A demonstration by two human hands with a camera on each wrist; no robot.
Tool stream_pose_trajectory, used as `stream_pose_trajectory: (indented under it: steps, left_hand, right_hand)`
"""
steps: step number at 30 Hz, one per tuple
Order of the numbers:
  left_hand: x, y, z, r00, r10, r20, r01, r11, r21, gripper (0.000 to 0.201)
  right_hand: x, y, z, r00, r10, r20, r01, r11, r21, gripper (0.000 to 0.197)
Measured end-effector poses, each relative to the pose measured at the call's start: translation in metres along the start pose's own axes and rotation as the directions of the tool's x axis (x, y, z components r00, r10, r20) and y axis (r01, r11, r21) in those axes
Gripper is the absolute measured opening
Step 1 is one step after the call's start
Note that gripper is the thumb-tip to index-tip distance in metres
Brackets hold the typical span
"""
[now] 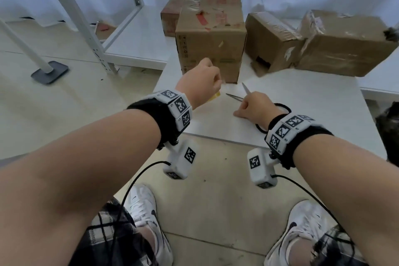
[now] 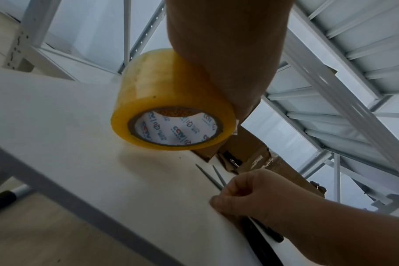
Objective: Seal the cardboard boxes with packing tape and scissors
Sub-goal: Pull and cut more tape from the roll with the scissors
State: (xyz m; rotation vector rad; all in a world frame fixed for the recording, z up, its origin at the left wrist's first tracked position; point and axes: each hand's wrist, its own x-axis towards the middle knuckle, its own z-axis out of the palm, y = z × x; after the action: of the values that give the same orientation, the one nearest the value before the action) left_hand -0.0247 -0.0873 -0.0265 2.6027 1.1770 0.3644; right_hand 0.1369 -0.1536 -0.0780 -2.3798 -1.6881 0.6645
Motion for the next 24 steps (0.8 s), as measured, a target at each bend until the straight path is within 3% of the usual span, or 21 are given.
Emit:
stream_pose_trajectory:
  steps: [5,8,10,12,14,16,19,22,24]
  left_hand:
    - [-0.003,0.000,0.005,1.000,0.012,-0.023,-0.013,0.999,-0.039,0.026]
    - [-0.005,-0.002,0.005,0.999,0.005,-0.048,-0.010,0.996,-0.087,0.025]
    - [-0.008,-0.005,0.006,0.998,-0.009,-0.068,0.001,0.993,-0.118,0.024]
    - [-0.011,-0.008,0.006,0.995,-0.031,-0.090,0.017,0.988,-0.154,0.022]
    - [-0.012,-0.009,0.006,0.993,-0.055,-0.107,0.033,0.980,-0.195,0.021]
    - [-0.012,-0.008,0.006,0.993,-0.057,-0.108,0.030,0.972,-0.232,0.019]
    - [-0.013,-0.003,0.003,0.994,-0.063,-0.094,0.033,0.955,-0.294,0.019]
    - [-0.016,0.004,-0.004,0.994,-0.056,-0.090,0.025,0.948,-0.319,0.024]
    - [-0.017,0.010,-0.015,0.995,-0.055,-0.086,0.025,0.945,-0.327,0.029]
  right_hand:
    - [-0.002,0.005,-0.006,0.998,0.038,-0.053,-0.042,0.997,-0.070,0.051]
    - [-0.001,0.010,-0.009,0.996,0.001,-0.085,0.000,1.000,0.007,0.023]
    - [-0.003,0.009,-0.009,0.980,-0.033,-0.195,0.067,0.982,0.174,0.019]
    - [-0.009,-0.001,-0.011,0.957,-0.053,-0.284,0.181,0.875,0.448,0.025]
    - [-0.019,-0.017,-0.013,0.954,-0.125,-0.272,0.273,0.733,0.622,0.032]
    - [-0.026,-0.029,-0.012,0.953,-0.179,-0.246,0.300,0.685,0.664,0.026]
    - [-0.027,-0.037,-0.014,0.944,-0.150,-0.294,0.320,0.628,0.710,0.021]
    - [-0.028,-0.038,-0.024,0.944,-0.118,-0.308,0.311,0.633,0.709,0.010]
    - [-0.028,-0.041,-0.037,0.934,-0.144,-0.327,0.336,0.663,0.669,0.014]
